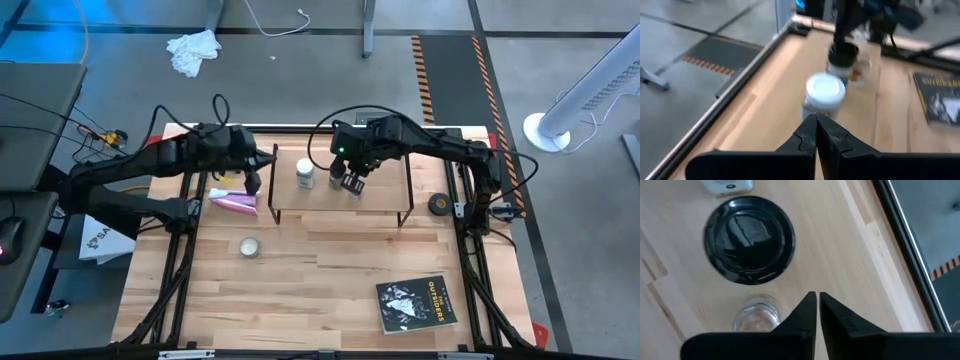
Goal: Shelf spices
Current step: Adjust the light green seasoning bottle on the shelf
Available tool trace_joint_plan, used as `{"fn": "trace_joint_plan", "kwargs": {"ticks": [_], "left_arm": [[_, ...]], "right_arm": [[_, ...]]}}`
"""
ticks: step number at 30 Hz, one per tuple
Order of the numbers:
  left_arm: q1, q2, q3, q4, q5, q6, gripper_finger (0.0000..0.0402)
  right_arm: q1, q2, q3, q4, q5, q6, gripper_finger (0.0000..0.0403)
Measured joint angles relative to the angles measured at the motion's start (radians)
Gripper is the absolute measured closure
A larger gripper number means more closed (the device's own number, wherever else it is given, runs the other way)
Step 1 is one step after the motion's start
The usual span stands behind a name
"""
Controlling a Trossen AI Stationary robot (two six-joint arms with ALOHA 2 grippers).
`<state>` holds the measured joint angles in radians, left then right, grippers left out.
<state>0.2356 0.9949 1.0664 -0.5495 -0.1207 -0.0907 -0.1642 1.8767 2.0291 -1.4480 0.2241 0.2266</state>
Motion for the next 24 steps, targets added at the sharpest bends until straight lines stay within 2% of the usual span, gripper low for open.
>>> {"fn": "trace_joint_plan", "kwargs": {"ticks": [6,12,24], "left_arm": [[-0.001,-0.002,0.000,-0.127,-0.008,0.048,0.0401],[-0.001,-0.007,0.000,-0.261,-0.096,0.085,0.0401],[-0.001,-0.007,0.000,-0.277,-0.092,0.093,0.0401]], "right_arm": [[0.014,-0.001,0.000,0.047,-0.022,-0.026,0.0398],[0.009,0.001,-0.016,0.069,-0.023,-0.045,0.0402],[0.007,0.000,-0.016,0.192,-0.059,-0.026,0.0402]]}}
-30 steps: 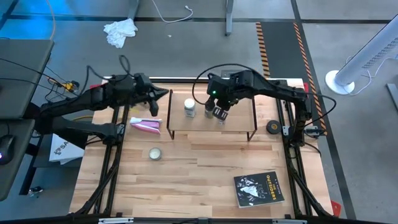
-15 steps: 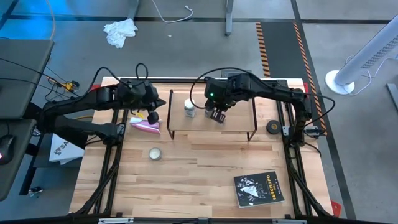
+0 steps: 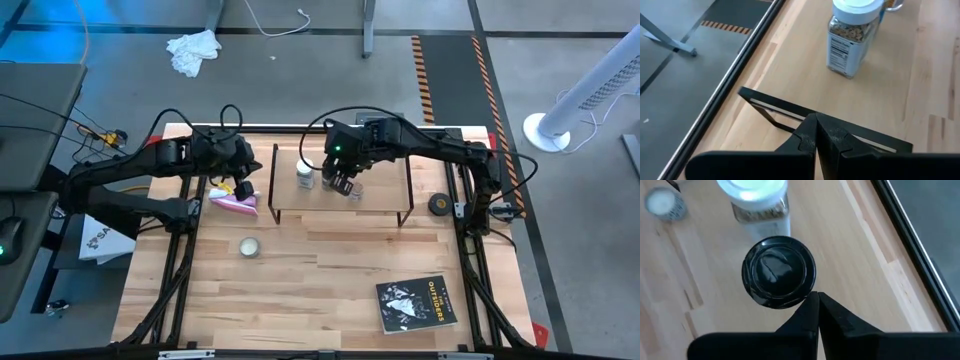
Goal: Shelf spices
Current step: Adjust the light green seasoning bottle on the shelf, then adjust the brown seasoning bottle on the shelf
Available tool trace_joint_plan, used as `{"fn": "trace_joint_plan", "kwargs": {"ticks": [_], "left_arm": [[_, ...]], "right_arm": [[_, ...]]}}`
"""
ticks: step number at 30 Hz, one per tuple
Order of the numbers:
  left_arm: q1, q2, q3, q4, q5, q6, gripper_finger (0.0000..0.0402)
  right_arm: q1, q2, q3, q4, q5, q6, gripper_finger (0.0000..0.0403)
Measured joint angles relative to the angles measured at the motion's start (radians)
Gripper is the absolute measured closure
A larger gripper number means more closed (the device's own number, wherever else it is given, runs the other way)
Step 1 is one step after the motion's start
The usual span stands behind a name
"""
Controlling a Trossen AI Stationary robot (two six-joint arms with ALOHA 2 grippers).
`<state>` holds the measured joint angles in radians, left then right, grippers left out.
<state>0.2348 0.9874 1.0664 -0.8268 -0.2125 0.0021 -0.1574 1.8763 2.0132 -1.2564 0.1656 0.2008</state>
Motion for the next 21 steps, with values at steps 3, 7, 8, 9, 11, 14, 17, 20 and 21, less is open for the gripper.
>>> {"fn": "trace_joint_plan", "kwargs": {"ticks": [3,7,8,9,11,14,17,20,21], "left_arm": [[-0.007,0.000,0.000,0.000,0.019,-0.006,0.0401],[-0.038,0.000,0.000,-0.001,0.032,-0.010,0.0401],[-0.048,0.000,0.000,-0.001,0.036,-0.015,0.0401],[-0.058,0.000,0.000,-0.006,0.039,-0.019,0.0401],[-0.085,-0.002,0.000,-0.031,0.039,-0.043,0.0401],[-0.126,-0.009,0.000,-0.082,0.046,-0.086,0.0401],[-0.155,-0.021,-0.008,-0.099,0.099,-0.114,0.0401],[-0.177,-0.040,-0.034,-0.070,0.108,-0.146,0.0401],[-0.182,-0.050,-0.053,-0.056,0.107,-0.152,0.0401]], "right_arm": [[-0.001,0.000,0.000,0.009,0.010,-0.001,0.0403],[-0.014,-0.001,0.000,-0.030,0.080,-0.035,0.0403],[-0.020,-0.004,0.000,-0.048,0.082,-0.041,0.0403],[-0.022,-0.005,0.001,-0.069,0.077,-0.044,0.0403],[-0.023,-0.014,0.001,-0.131,0.064,-0.044,0.0403],[0.004,-0.038,0.001,-0.217,0.050,-0.024,0.0403],[0.055,-0.078,0.001,-0.221,0.018,0.022,0.0403],[0.124,-0.114,0.001,-0.187,-0.022,0.061,0.0403],[0.146,-0.120,0.002,-0.173,-0.031,0.074,0.0403]]}}
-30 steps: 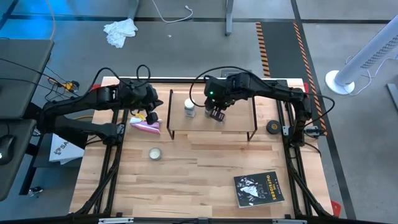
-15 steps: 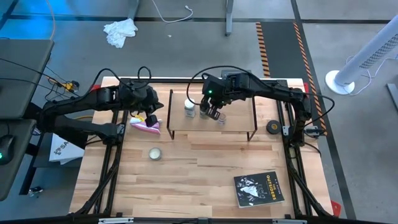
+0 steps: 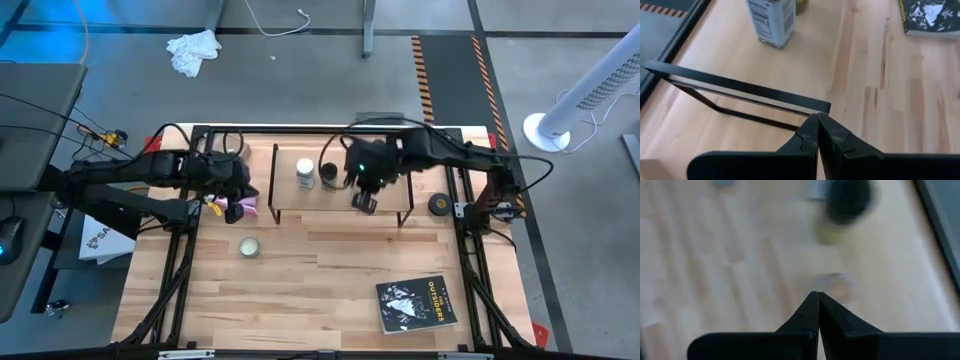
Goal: Shelf spices
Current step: Adjust the brown seasoning bottle on the shelf
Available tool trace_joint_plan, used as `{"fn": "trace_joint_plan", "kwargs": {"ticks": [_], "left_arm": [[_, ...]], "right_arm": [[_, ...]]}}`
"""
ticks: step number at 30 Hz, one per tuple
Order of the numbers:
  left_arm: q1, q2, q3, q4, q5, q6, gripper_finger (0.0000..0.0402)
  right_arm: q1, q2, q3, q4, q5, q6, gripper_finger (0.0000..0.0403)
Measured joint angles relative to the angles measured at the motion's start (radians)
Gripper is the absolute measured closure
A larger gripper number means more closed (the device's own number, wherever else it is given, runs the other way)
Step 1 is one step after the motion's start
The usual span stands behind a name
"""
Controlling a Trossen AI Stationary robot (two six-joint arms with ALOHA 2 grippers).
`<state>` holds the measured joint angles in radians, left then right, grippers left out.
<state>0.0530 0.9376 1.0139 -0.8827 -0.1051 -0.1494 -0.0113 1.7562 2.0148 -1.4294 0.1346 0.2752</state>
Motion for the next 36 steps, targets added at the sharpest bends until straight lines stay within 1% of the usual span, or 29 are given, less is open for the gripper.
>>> {"fn": "trace_joint_plan", "kwargs": {"ticks": [5,9,11,15,19,21,26,29,32,36], "left_arm": [[-0.004,-0.054,-0.107,0.096,0.012,-0.040,0.0401],[-0.003,-0.079,-0.152,0.151,0.015,-0.041,0.0402],[-0.002,-0.083,-0.155,0.163,0.015,-0.030,0.0401],[-0.002,-0.094,-0.155,0.202,0.019,-0.032,0.0401],[-0.002,-0.119,-0.155,0.206,0.016,-0.037,0.0402],[-0.001,-0.129,-0.155,0.206,0.013,-0.040,0.0401],[-0.001,-0.140,-0.155,0.208,-0.012,-0.040,0.0401],[-0.001,-0.140,-0.155,0.208,-0.013,-0.041,0.0401],[0.000,-0.139,-0.155,0.211,-0.019,-0.041,0.0401],[0.016,-0.139,-0.155,0.242,-0.038,-0.056,0.0402]], "right_arm": [[0.092,0.010,0.001,-0.003,-0.009,0.075,0.0403],[0.116,0.043,-0.001,-0.019,0.057,0.081,0.0403],[0.103,0.045,-0.021,0.014,0.064,0.063,0.0403],[0.070,0.015,-0.151,0.070,0.012,0.047,0.0403],[0.065,-0.089,-0.285,0.207,0.000,0.082,0.0403],[0.063,-0.142,-0.356,0.274,-0.028,0.083,0.0403],[0.043,-0.208,-0.530,0.391,-0.074,0.131,0.0403],[0.040,-0.225,-0.572,0.449,-0.069,0.129,0.0403],[0.032,-0.216,-0.602,0.446,-0.041,0.109,0.0403],[0.003,-0.216,-0.620,0.463,-0.033,0.063,0.0403]]}}
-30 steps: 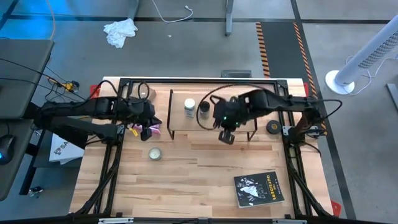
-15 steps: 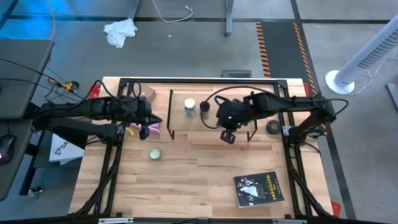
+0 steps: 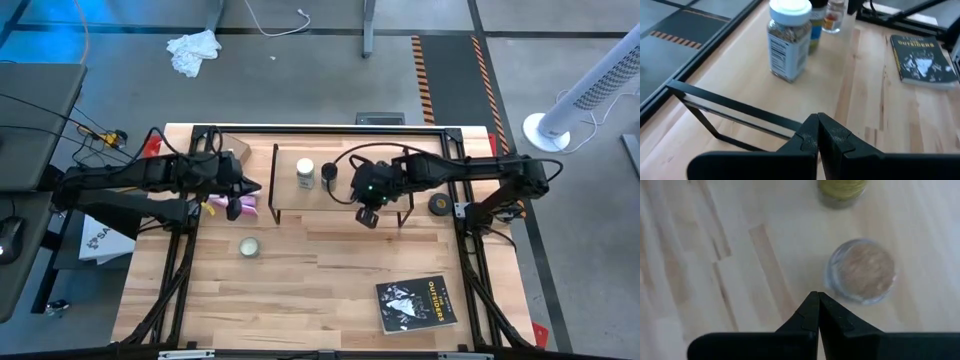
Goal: Shelf spices
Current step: Adjust the brown seasoning bottle on the shelf, then return to Home Position
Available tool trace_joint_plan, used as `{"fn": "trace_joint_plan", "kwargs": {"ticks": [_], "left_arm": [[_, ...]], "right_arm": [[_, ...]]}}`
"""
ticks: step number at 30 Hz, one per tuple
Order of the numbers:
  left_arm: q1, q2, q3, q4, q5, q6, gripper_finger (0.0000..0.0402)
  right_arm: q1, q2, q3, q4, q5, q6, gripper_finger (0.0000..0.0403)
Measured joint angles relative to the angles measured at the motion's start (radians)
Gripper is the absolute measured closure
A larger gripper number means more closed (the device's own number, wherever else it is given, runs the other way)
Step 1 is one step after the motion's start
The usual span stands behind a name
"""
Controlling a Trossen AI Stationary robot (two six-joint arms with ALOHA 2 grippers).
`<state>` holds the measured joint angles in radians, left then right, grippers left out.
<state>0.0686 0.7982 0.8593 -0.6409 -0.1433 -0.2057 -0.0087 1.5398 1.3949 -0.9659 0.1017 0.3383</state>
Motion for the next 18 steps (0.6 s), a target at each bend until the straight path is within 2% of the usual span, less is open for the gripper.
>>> {"fn": "trace_joint_plan", "kwargs": {"ticks": [8,12,18], "left_arm": [[0.048,0.011,0.000,0.011,0.001,-0.002,0.0401],[0.067,0.008,0.000,0.026,0.003,-0.011,0.0401],[0.075,-0.002,-0.006,0.099,0.026,-0.070,0.0401]], "right_arm": [[-0.082,0.000,-0.003,0.025,-0.008,-0.099,0.0403],[-0.118,0.000,-0.003,0.056,-0.062,-0.117,0.0403],[-0.104,-0.025,-0.003,0.048,-0.096,-0.115,0.0403]]}}
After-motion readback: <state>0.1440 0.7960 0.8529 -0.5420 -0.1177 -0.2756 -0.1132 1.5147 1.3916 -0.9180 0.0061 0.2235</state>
